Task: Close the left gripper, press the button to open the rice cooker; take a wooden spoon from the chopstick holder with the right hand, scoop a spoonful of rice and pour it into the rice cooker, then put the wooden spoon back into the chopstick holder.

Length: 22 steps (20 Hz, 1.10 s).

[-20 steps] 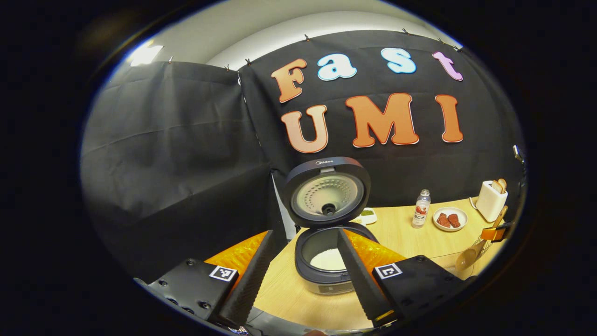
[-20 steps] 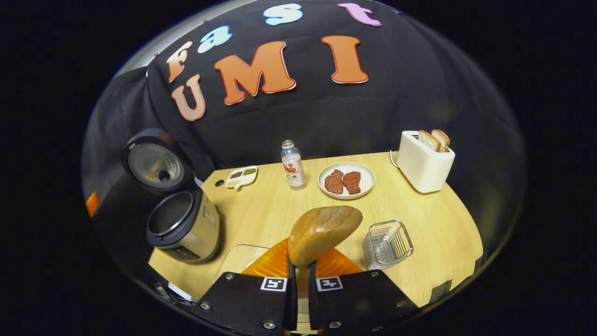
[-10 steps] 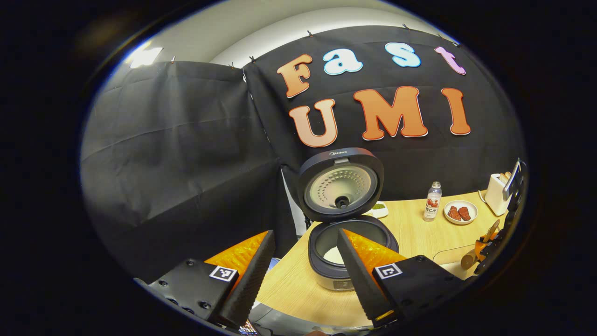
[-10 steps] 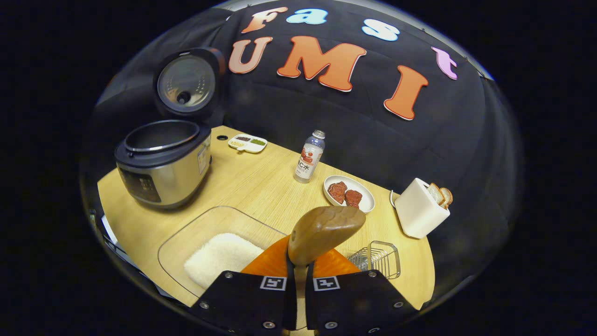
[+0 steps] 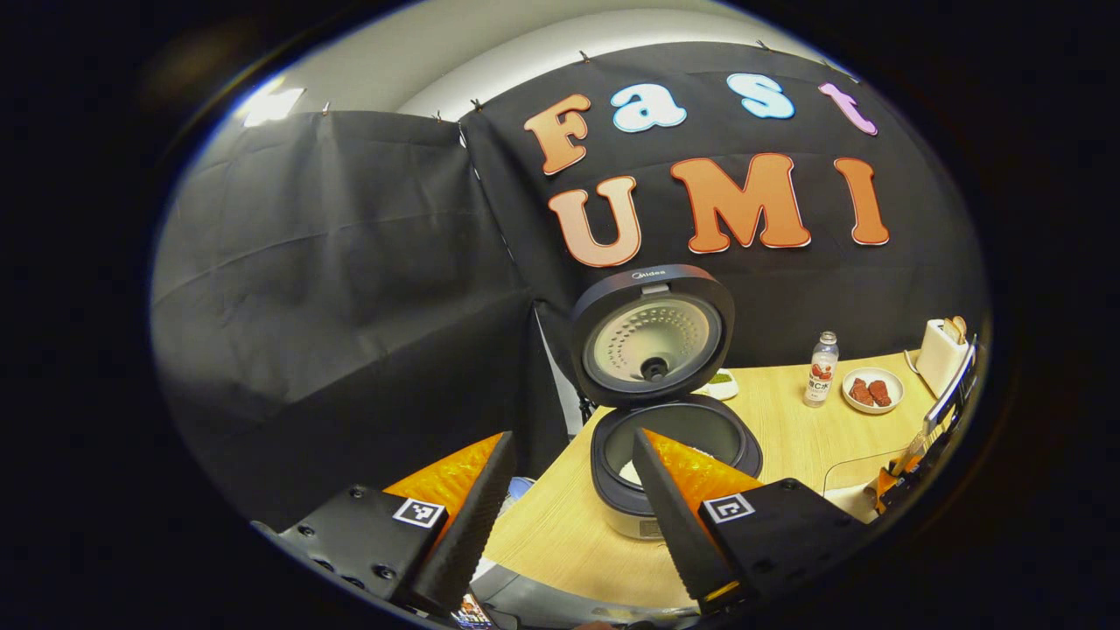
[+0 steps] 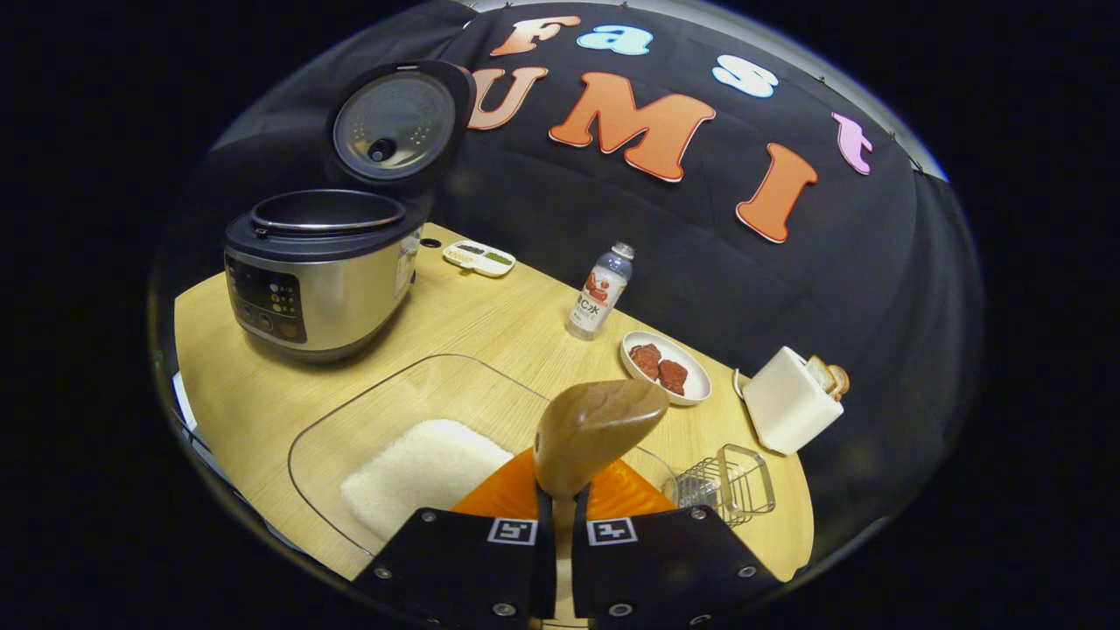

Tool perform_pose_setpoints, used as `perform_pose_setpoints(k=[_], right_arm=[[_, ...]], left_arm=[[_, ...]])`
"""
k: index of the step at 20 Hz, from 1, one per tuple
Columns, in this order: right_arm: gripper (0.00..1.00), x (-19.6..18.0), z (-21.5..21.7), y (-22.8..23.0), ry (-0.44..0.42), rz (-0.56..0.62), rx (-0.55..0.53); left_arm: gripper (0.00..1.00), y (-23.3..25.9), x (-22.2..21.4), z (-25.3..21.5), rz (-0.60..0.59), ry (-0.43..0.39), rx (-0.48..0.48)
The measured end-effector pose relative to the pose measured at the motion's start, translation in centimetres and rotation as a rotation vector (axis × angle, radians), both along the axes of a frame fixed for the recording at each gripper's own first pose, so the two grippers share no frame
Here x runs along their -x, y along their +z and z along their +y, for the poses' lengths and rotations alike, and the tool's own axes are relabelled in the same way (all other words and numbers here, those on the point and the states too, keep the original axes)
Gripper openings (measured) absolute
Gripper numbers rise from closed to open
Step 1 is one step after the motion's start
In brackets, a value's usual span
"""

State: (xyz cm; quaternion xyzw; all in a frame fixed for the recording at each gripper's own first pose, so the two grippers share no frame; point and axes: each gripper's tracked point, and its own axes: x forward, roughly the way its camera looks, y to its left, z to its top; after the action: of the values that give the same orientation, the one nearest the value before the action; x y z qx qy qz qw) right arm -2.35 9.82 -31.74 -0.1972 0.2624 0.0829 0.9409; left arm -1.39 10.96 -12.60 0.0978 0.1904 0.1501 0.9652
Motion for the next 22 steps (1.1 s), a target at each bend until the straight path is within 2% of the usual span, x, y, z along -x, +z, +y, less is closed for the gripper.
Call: perform_pose_setpoints(k=[4,12,15,22], right_arm=[[0.07,-0.4,0.4,0.0,-0.049,0.009,-0.020],[0.06,-0.9,2.9,0.6,-0.185,0.052,-0.216],[0.07,-0.8,3.1,1.0,-0.237,0.074,-0.318],[0.06,-0.6,2.2,0.6,-0.451,0.129,-0.605]], left_arm=[[0.92,-0.3,0.3,1.0,0.008,-0.001,-0.002],[0.92,-1.1,-0.1,3.0,0.026,-0.027,-0.002],[0.92,-1.3,-1.0,3.5,0.035,-0.063,-0.008],[0.92,-2.4,-3.1,3.0,0.070,-0.169,-0.013]])
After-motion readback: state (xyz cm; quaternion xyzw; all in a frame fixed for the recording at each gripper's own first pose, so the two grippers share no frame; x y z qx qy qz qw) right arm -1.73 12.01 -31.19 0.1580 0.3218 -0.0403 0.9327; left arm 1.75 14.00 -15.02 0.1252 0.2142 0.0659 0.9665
